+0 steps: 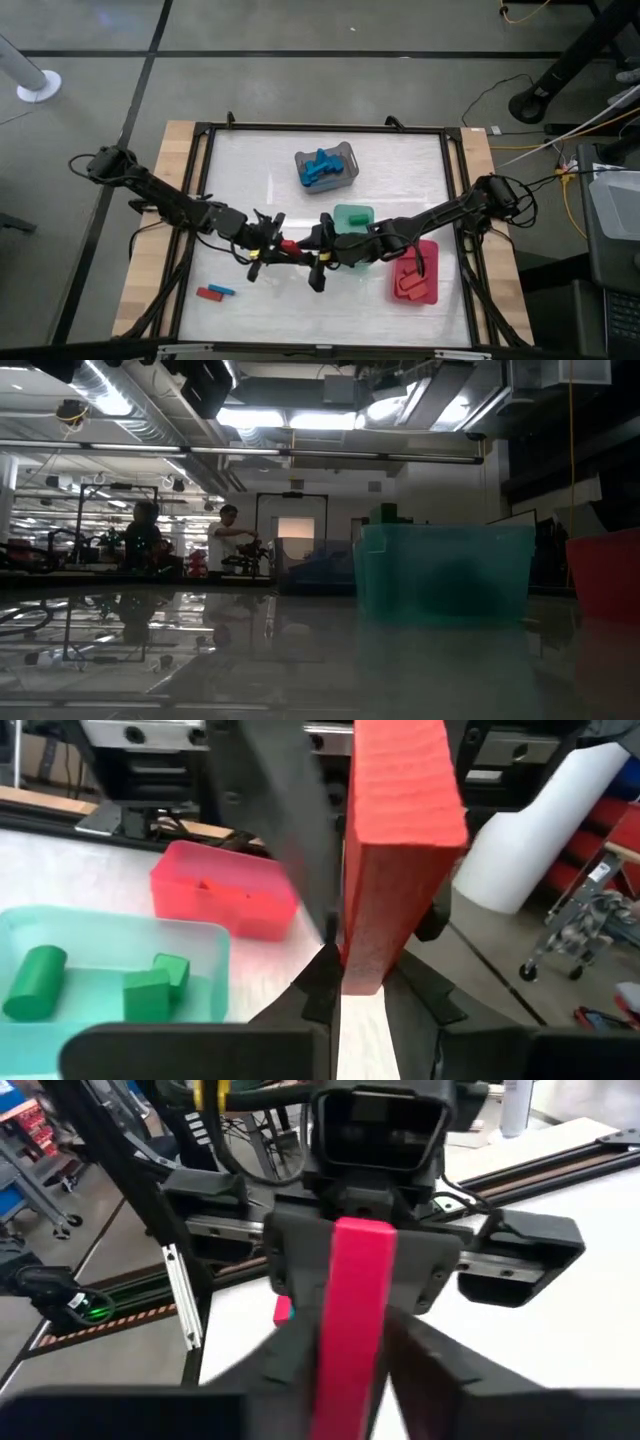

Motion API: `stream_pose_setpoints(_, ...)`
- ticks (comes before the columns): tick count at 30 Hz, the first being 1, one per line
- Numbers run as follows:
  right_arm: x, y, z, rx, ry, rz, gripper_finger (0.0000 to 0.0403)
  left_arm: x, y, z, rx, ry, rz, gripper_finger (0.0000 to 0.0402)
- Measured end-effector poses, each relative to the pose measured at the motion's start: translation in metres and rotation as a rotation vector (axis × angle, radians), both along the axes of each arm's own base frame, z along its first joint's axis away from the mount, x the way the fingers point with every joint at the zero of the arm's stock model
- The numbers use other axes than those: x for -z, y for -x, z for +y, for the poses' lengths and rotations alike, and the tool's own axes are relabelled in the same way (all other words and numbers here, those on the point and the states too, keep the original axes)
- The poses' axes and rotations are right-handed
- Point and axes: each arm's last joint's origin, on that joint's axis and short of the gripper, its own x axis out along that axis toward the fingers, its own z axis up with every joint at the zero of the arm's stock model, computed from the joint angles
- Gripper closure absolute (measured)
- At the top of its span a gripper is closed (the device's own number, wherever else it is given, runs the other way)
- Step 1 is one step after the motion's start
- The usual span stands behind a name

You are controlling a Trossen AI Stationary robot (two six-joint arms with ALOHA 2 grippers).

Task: Sort blocks
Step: Put the red block into the pink bin

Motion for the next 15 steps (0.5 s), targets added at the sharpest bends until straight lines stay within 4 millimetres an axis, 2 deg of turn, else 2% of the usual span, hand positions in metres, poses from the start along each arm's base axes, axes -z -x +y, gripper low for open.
stream_pose_setpoints(3, 0.0, 0.0, 0.001, -0.022, -0.017, 0.003, 0.0349, 0.001, 0.001, -0.001, 0.001, -0.033, -0.006, 0.0356)
stream_pose_setpoints(6, -0.001, 0.001, 0.001, -0.068, -0.027, 0.008, 0.0349, 0.001, 0.001, -0.002, 0.019, -0.051, -0.008, 0.0336)
stream_pose_setpoints(9, -0.005, 0.004, 0.001, -0.085, -0.042, 0.018, 0.0349, 0.004, 0.002, -0.003, 0.033, -0.043, 0.032, 0.0298)
stream_pose_setpoints(15, -0.022, 0.033, -0.01, -0.047, -0.111, 0.16, 0.0346, 0.021, 0.007, -0.003, 0.048, -0.038, 0.228, 0.023)
